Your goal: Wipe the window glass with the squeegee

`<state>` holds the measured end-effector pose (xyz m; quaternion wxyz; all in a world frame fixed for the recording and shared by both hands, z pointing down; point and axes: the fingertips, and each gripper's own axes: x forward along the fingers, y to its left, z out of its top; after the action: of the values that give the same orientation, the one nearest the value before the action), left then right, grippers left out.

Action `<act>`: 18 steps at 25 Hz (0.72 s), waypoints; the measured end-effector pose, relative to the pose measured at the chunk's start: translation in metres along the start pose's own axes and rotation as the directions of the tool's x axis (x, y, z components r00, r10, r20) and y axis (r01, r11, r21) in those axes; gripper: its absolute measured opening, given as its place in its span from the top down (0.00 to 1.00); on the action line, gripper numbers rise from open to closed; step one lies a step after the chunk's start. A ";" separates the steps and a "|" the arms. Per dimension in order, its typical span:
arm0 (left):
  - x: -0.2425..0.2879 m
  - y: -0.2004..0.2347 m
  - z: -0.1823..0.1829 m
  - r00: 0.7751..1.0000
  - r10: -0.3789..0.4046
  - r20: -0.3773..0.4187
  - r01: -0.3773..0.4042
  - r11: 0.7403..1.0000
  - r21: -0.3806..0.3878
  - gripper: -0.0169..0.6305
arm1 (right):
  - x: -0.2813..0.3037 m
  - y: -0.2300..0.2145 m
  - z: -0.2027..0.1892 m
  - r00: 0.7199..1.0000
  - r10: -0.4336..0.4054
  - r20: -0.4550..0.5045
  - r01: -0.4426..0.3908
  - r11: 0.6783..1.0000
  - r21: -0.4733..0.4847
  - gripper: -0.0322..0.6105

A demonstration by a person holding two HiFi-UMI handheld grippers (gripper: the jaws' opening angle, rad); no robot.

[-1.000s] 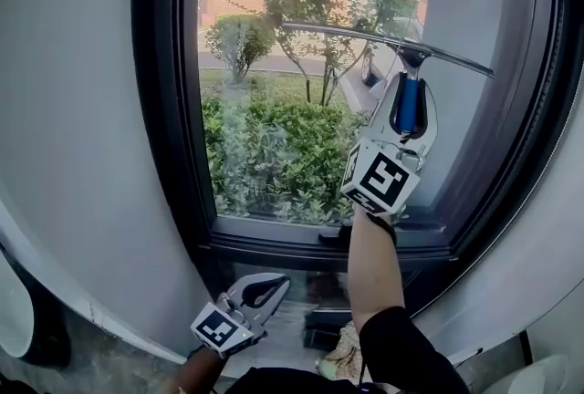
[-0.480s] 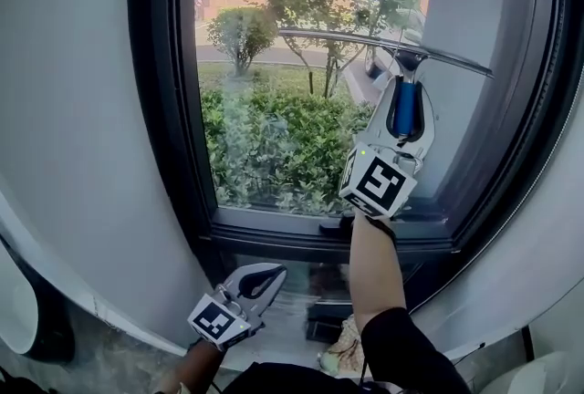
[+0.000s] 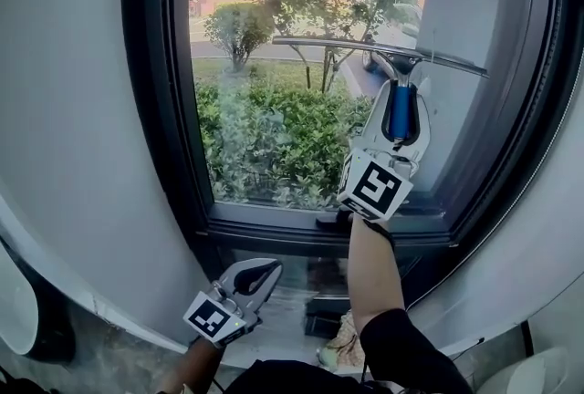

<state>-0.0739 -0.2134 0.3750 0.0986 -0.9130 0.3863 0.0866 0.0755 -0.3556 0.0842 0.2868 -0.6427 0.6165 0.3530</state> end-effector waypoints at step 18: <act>-0.002 -0.011 -0.009 1.000 0.015 -0.014 -0.016 1.000 -0.026 0.98 | -0.025 0.000 -0.013 0.999 -0.006 -0.041 0.006 1.000 0.000 0.74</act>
<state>-0.0663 -0.2065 0.3857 0.0833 -0.9117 0.3930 0.0860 0.0772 -0.3516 0.1116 0.2752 -0.6517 0.6204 0.3386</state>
